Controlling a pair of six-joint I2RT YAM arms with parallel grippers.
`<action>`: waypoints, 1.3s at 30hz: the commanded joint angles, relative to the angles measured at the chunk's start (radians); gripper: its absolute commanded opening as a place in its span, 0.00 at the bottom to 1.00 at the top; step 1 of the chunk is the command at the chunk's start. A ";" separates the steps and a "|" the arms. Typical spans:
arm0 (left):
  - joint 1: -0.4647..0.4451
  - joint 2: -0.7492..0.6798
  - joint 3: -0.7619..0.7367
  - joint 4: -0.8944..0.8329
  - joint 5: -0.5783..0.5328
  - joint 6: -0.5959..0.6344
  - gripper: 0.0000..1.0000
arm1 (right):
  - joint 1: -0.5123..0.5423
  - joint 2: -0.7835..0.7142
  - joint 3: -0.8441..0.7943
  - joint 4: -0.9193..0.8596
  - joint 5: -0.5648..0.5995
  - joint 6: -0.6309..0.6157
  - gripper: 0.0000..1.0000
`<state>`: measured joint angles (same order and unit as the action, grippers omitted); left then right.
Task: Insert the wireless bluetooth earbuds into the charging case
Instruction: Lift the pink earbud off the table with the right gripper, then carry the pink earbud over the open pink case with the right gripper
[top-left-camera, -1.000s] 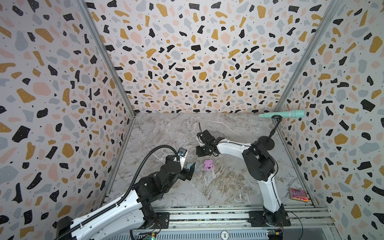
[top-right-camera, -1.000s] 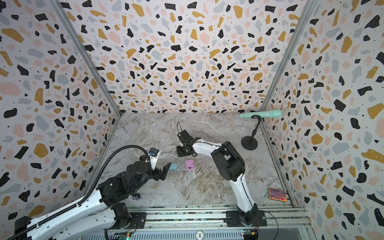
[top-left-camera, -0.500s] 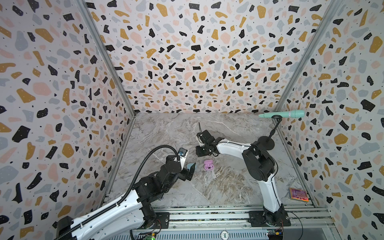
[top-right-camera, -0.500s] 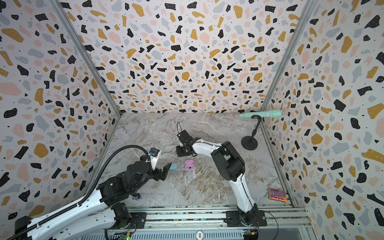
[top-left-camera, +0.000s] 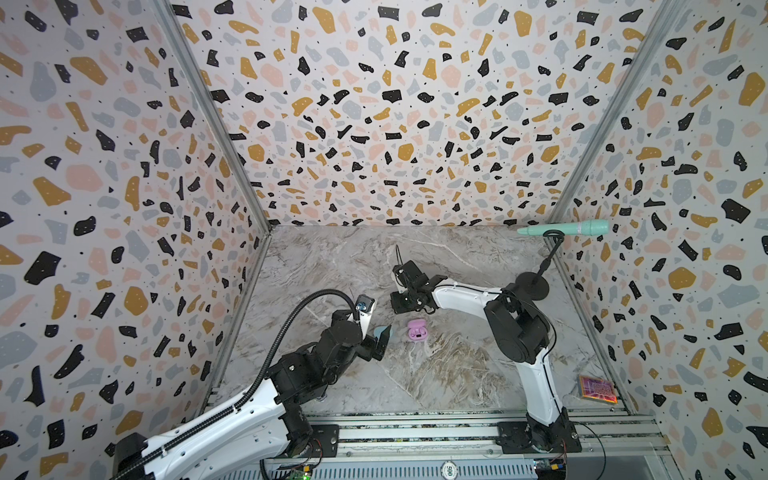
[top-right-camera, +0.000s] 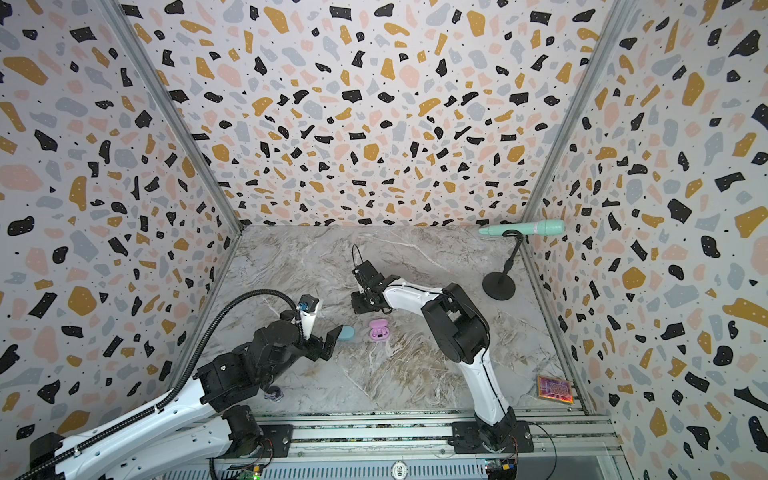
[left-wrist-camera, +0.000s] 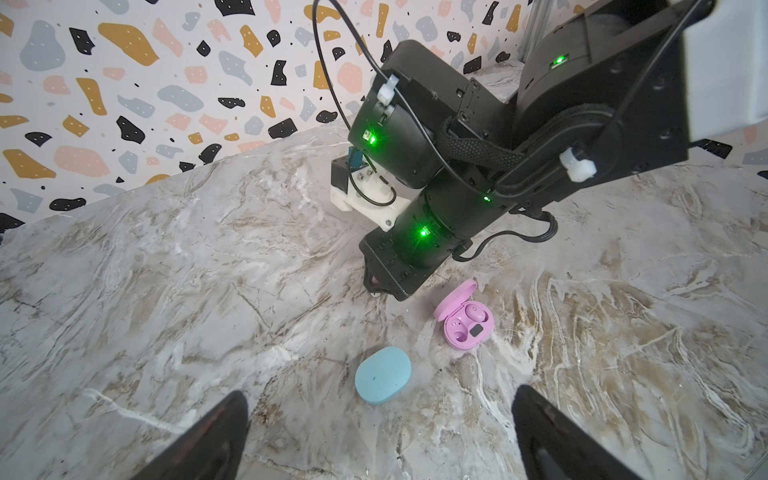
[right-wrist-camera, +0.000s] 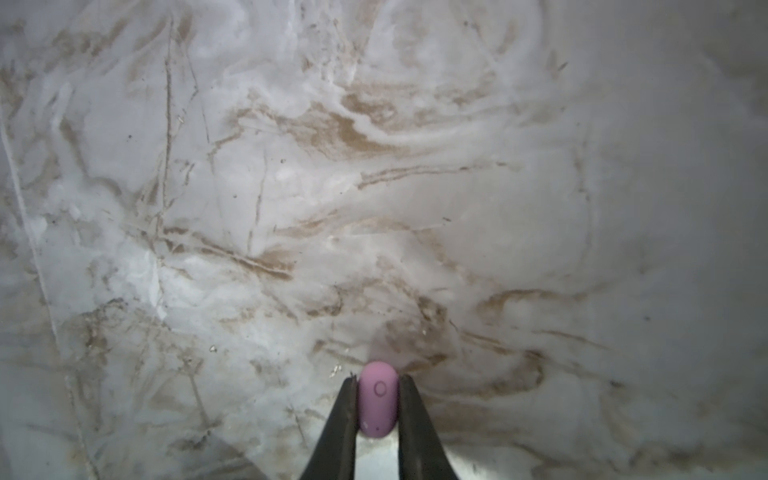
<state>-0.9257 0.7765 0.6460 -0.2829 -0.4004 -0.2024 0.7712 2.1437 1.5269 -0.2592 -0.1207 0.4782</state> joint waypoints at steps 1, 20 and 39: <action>0.005 -0.006 -0.010 0.039 0.008 0.000 1.00 | 0.011 -0.084 0.017 -0.004 0.053 0.016 0.18; 0.005 -0.026 -0.011 0.036 0.011 0.000 1.00 | 0.050 -0.283 -0.112 0.022 0.181 0.091 0.17; 0.006 0.046 -0.012 0.036 0.191 -0.005 1.00 | 0.144 -0.610 -0.460 0.078 0.324 0.209 0.14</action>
<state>-0.9253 0.8181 0.6456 -0.2829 -0.2680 -0.2028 0.8959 1.5898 1.0832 -0.1871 0.1570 0.6548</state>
